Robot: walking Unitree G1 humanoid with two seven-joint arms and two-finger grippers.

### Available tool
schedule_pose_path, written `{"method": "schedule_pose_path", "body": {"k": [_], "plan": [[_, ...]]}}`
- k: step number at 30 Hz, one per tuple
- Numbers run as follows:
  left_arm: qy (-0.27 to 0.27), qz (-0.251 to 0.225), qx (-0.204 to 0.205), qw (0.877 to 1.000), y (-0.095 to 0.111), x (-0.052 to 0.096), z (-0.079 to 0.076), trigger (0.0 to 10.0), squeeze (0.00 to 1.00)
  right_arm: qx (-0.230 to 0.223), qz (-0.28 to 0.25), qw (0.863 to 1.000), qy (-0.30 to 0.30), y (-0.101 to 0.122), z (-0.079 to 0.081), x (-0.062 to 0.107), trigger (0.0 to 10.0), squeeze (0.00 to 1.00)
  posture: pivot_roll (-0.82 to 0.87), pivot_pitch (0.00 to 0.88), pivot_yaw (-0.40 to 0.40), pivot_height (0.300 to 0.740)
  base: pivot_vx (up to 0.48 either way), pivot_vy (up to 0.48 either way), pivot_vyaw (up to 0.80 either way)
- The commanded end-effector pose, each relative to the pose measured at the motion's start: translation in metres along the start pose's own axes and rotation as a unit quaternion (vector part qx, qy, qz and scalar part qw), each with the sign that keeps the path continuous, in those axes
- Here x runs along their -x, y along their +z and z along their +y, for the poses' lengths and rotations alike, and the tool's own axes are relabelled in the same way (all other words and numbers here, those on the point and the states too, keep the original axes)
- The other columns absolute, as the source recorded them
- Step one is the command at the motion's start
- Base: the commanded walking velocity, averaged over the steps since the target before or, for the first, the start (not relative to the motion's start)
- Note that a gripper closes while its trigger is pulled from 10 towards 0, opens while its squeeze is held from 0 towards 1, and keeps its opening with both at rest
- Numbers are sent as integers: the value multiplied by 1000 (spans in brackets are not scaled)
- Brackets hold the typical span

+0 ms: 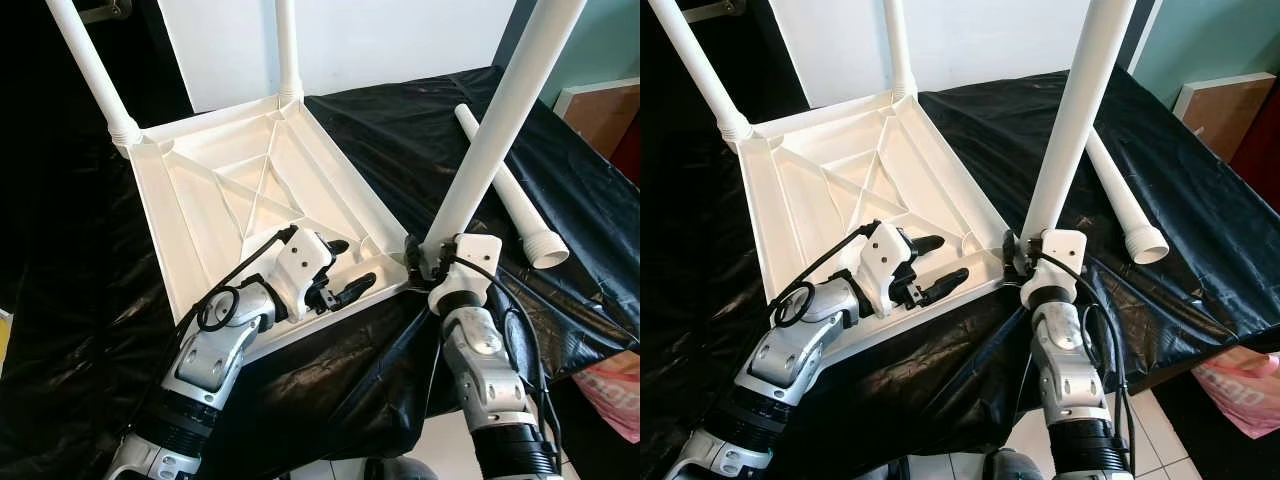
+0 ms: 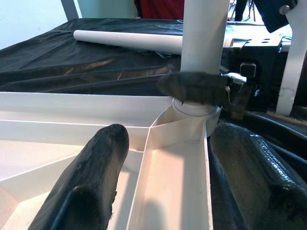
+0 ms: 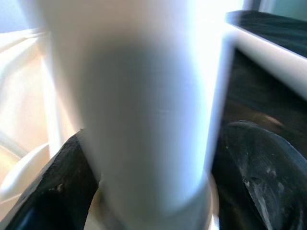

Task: Building children table

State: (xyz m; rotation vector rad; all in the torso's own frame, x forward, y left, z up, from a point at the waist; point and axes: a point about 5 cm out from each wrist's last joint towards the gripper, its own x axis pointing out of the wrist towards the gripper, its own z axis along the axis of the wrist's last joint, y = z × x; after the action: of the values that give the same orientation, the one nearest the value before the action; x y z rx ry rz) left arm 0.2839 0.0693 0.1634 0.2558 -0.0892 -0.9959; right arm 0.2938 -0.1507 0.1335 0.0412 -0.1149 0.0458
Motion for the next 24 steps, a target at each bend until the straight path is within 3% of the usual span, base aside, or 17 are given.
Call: {"method": "schedule_pose_path", "body": {"k": [1, 7, 9, 11, 18, 19, 20, 24], "plan": [[-14, 2, -3, 1000, -2, -2, -4, 10000, 0, 0, 1, 999, 37, 1, -3, -1, 10000, 0, -26, 95, -4, 740, 0, 0, 0], [-24, 2, -9, 1000, -2, -1, -9, 10000, 0, 36, -9, 989, 146, 10, -15, -10, 10000, 0, -18, 102, -4, 740, 0, 0, 0], [-24, 2, -9, 1000, -2, -1, -9, 10000, 0, 36, -9, 989, 146, 10, -15, -10, 10000, 0, -18, 102, -4, 740, 0, 0, 0], [-25, 6, -13, 1000, -4, -1, -10, 10000, 0, 58, 3, 980, 190, 10, -20, -15, 10000, 0, -17, 104, -2, 740, 0, 0, 0], [-27, 8, -15, 999, -4, -1, -12, 10000, 0, 83, 20, 966, 246, 8, -24, -22, 10000, 0, -14, 103, 1, 740, 0, 0, 0], [-29, 9, -17, 999, -4, -1, -13, 10000, 0, 83, 25, 964, 251, 7, -25, -23, 3412, 0, -8, 103, 3, 740, 0, 0, 0], [-30, 10, -18, 999, -4, -1, -13, 10000, 0, 83, 30, 961, 260, 6, -26, -24, 0, 0, -2, 104, 4, 740, 0, 0, 0], [-30, 12, -20, 999, -4, 2, -12, 10000, 0, 79, 38, 959, 268, 2, -30, -23, 0, 0, 4, 105, 7, 740, 0, 0, 0]]}}
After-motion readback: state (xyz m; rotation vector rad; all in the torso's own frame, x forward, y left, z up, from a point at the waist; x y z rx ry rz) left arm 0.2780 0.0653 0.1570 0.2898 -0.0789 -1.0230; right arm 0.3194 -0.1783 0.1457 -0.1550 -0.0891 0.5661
